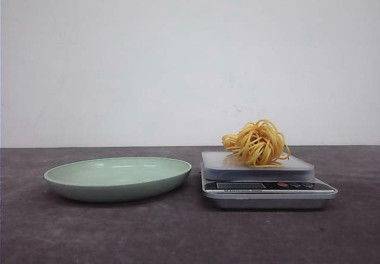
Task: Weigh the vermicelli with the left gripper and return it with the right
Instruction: 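Lower the right gripper onto the vermicelli on the scale and close it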
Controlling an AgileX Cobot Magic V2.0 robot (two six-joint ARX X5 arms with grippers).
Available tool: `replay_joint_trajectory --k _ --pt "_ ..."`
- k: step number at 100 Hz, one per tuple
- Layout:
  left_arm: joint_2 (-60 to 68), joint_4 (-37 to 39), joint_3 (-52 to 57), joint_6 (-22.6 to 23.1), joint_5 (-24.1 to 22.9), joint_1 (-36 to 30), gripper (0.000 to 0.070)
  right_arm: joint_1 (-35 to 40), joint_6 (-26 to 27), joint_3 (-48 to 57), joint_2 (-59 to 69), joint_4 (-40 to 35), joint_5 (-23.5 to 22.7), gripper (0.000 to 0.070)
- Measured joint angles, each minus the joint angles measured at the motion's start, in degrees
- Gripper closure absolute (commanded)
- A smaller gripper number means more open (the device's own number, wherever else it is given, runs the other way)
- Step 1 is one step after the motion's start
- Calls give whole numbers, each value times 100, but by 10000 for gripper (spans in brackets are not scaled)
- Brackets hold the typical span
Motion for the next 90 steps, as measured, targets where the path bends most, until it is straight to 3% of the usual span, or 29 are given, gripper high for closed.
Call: replay_joint_trajectory --k 28,57,90 --pt "-540 -1307 -120 -46 -951 0 348 870 35 0 1305 577 420 162" --pt "-1429 -1239 -1443 -306 -1305 0 349 1580 57 424 2911 739 1027 162" --pt "-2636 -1056 -3423 -1016 -1375 -2 350 1683 160 1228 4317 629 1023 163"
